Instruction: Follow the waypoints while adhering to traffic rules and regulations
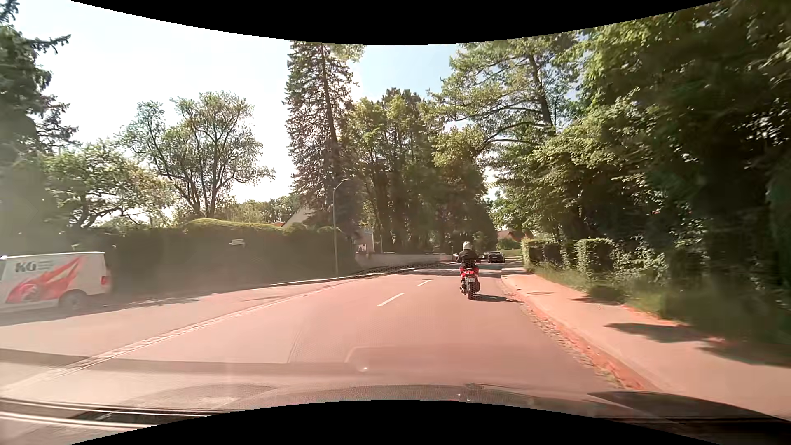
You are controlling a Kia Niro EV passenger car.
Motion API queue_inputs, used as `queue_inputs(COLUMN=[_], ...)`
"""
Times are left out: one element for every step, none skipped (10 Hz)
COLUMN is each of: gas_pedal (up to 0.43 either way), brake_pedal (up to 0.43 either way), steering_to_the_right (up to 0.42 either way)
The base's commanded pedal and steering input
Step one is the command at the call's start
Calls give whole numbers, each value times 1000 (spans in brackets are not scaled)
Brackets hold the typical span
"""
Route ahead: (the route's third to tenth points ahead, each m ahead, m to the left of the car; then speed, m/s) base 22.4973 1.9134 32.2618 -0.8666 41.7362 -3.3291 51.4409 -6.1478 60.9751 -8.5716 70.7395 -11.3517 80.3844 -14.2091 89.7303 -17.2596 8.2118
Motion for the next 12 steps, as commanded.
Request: queue_inputs(gas_pedal=[228, 228, 228, 228, 228, 228, 228, 228, 228, 228, 228, 228], brake_pedal=[6, 6, 6, 6, 6, 6, 6, 6, 6, 6, 6, 6], steering_to_the_right=[59, 58, 56, 51, 46, 40, 37, 35, 34, 33, 33, 33])
